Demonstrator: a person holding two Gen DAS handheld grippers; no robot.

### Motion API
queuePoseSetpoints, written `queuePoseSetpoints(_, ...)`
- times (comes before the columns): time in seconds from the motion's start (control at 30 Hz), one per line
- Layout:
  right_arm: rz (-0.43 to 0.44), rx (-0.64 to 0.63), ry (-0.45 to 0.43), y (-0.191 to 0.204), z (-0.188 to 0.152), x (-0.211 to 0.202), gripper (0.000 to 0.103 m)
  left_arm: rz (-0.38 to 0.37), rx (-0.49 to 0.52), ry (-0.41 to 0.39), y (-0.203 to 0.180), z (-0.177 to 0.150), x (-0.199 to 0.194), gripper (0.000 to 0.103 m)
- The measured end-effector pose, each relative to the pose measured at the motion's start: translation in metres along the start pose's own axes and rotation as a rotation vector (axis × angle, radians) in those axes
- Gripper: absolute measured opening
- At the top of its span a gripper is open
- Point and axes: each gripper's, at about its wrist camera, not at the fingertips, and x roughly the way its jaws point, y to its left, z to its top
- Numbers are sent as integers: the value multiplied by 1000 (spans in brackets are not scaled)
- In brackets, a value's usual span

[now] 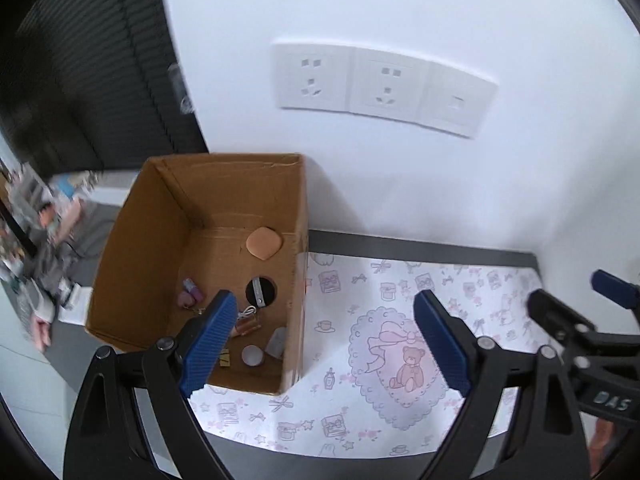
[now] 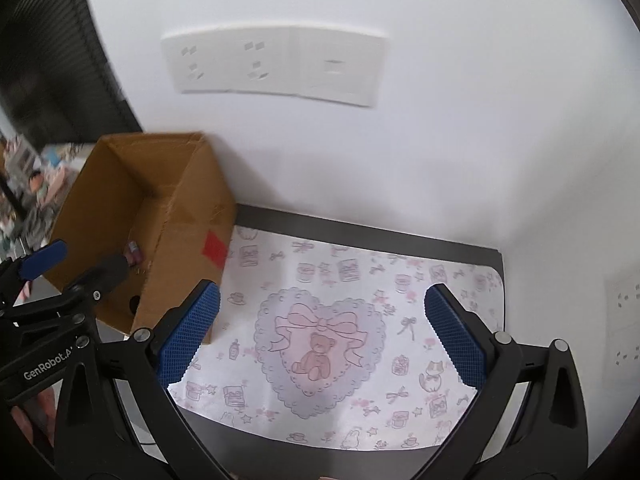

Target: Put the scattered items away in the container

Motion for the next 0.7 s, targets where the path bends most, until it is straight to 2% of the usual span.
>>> queuePoseSetpoints(0.07, 14, 43, 11, -18, -5, -5, 103, -7, 13, 11, -15, 1, -5, 89)
queuePoseSetpoints(0.23, 18, 127, 12, -64, -19, -25, 103, -107, 26, 49, -45, -5, -13, 89)
queuePoseSetpoints(0.43, 7, 197, 22, -100, -41, -42, 103, -28, 107, 23, -73, -30, -31, 89)
queuePoseSetpoints(0.6, 10, 219, 48, -111, -67, -50, 103, -92, 93, 63, -76, -53, -44, 89)
queuePoseSetpoints(0.7, -6, 203, 35, -110, -80, -59, 103, -77, 103, 80, -76, -66, -52, 89)
